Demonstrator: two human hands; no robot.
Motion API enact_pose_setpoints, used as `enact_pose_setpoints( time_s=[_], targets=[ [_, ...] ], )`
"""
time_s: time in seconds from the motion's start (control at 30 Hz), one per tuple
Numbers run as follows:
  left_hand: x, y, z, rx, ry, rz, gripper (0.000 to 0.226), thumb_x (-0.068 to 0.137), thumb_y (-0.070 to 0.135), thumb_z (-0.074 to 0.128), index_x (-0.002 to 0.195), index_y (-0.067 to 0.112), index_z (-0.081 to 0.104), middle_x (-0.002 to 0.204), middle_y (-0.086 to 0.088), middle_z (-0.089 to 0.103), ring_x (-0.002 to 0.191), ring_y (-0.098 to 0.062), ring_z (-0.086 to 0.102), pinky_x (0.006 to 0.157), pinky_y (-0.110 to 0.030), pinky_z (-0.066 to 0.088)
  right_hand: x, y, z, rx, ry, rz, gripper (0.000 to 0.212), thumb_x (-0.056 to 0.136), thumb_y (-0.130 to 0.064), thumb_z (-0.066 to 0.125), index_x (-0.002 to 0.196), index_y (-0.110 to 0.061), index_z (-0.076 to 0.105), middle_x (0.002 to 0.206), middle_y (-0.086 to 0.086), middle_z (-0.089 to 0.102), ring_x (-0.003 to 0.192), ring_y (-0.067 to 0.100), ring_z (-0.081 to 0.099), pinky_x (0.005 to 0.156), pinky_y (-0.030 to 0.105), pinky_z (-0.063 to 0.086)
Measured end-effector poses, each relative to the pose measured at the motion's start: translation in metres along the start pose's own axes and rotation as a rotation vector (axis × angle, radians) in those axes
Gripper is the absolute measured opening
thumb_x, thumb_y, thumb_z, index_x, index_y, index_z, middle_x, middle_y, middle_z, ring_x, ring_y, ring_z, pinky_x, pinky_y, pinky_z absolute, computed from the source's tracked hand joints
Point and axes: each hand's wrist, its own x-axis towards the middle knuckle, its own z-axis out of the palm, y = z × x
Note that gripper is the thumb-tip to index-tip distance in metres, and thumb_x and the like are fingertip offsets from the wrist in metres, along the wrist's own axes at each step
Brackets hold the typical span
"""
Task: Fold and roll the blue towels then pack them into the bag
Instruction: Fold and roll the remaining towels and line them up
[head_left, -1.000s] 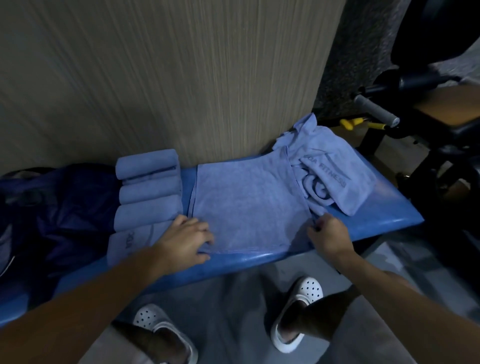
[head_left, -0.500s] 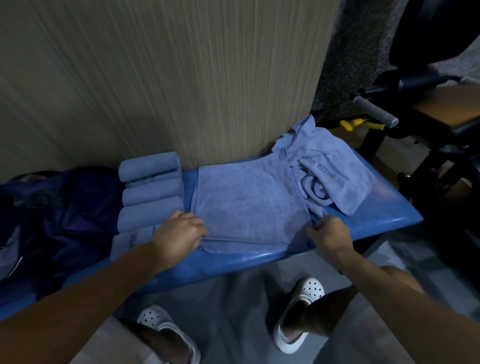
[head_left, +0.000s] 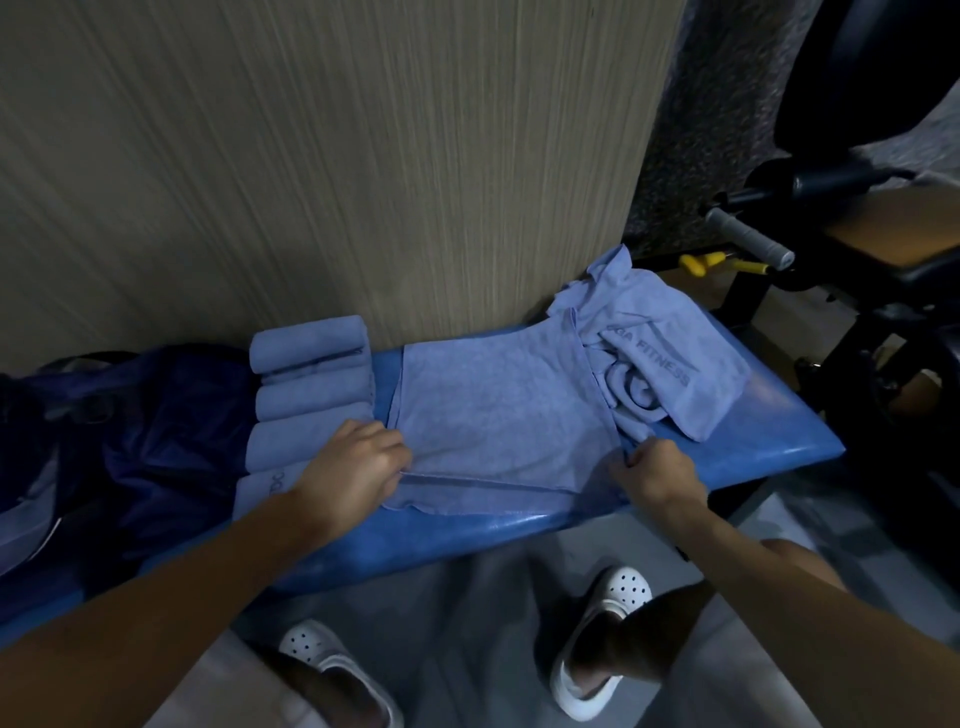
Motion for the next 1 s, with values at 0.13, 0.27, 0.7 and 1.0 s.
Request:
enact_pose_setpoints(
  time_s=[0.13, 0.27, 0.7, 1.0],
  targets=[
    [-0.002, 0.006, -0.001, -0.012, -0.013, 0.002, 0.027, 0.063, 0.006, 0.083, 0.069, 0.023, 0.063, 0.073, 0.009, 0.057, 0.069, -0.016, 0.053, 0.069, -0.026, 0.027, -0.002, 0.0, 0.005, -0.102, -0.044, 0.029, 0.028, 0.084, -0.037, 0.067, 0.089, -0.01, 0.061, 0.088, 0.008, 0.062, 0.09, 0.032, 0.061, 0.078, 0.042, 0.052],
    [-0.003, 0.006, 0.002, -0.012, -0.027, -0.004, 0.026, 0.063, 0.006, 0.083, 0.07, 0.023, 0.064, 0.073, 0.009, 0.057, 0.068, -0.016, 0.054, 0.069, -0.027, 0.029, -0.003, -0.004, 0.004, -0.074, -0.027, 0.07, 0.031, 0.089, -0.04, 0.06, 0.087, -0.009, 0.06, 0.09, 0.011, 0.064, 0.094, 0.033, 0.061, 0.081, 0.042, 0.05],
    [-0.032, -0.003, 0.004, 0.068, 0.09, 0.089, 0.012, 0.076, 0.013, 0.052, 0.066, 0.017, 0.057, 0.075, 0.001, 0.055, 0.076, -0.017, 0.042, 0.067, -0.03, 0.031, -0.029, 0.011, 0.012, 0.621, -0.102, 0.177, 0.031, 0.07, -0.01, 0.084, 0.055, -0.009, 0.056, 0.055, 0.009, 0.051, 0.048, 0.018, 0.043, 0.049, 0.029, 0.035],
    [-0.03, 0.004, 0.009, 0.23, -0.096, 0.058, 0.032, 0.083, 0.042, 0.045, 0.069, 0.025, 0.068, 0.078, 0.008, 0.06, 0.085, -0.019, 0.057, 0.079, -0.037, 0.036, -0.034, 0.018, 0.024, 0.682, -0.092, 0.213, 0.029, 0.075, -0.014, 0.082, 0.06, -0.013, 0.057, 0.06, 0.006, 0.057, 0.06, 0.022, 0.052, 0.057, 0.032, 0.04]
  ],
)
